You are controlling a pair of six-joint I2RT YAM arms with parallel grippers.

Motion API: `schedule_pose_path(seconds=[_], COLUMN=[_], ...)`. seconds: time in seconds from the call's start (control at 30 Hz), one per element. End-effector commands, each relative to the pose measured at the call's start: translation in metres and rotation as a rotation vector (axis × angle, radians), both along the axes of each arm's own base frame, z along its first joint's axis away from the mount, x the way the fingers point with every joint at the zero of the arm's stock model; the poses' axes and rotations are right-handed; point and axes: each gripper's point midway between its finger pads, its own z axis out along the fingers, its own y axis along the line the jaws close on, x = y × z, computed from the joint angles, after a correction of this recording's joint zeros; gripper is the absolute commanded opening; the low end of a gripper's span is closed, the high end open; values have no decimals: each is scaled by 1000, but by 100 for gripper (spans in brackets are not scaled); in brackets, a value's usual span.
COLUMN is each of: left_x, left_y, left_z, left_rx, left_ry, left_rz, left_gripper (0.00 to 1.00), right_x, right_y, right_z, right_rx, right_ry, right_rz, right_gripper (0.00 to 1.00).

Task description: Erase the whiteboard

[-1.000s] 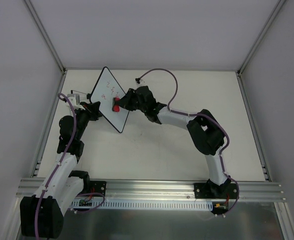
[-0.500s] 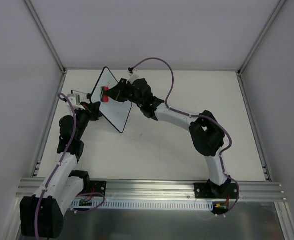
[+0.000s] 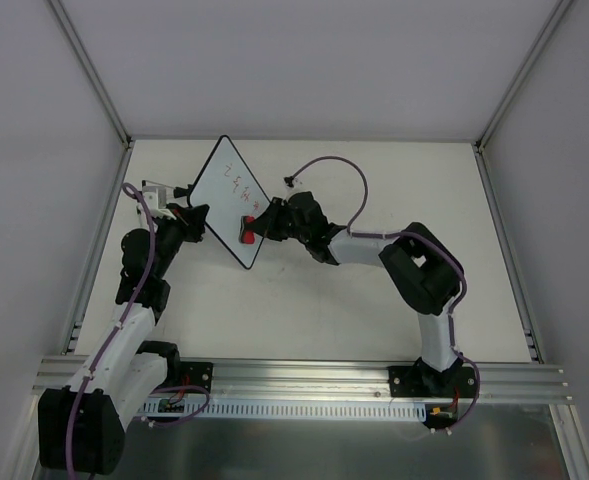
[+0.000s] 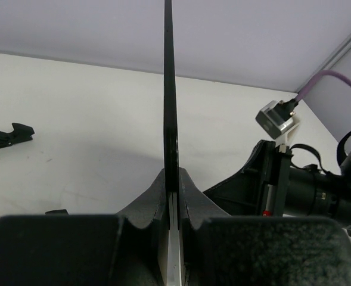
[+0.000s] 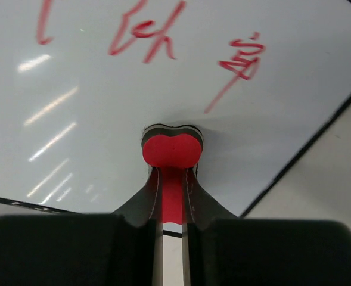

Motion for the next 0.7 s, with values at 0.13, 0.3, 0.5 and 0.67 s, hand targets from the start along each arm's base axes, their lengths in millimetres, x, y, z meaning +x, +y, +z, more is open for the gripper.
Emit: schedule_pose_path(seconds=[0.13, 0.3, 0.5, 0.67], left_x=[-12, -13, -14, -13], left_y=[-26, -29, -30, -32], left_z=[-20, -20, -23, -23], left_rx=[18, 19, 13, 15], left_ry=[81, 85, 97, 101], left_rz=[-141, -157, -168, -174], left_gripper=[0, 0, 0, 0], right_x=[15, 20, 21, 16], right_y=[-4, 4, 21, 40], right_z=[-8, 24, 82, 132], right_rx=[36, 78, 180, 270], right_ry=[9, -50, -123, -191], right_rz=[-48, -25, 8, 58], right_gripper=[8, 11, 12, 13])
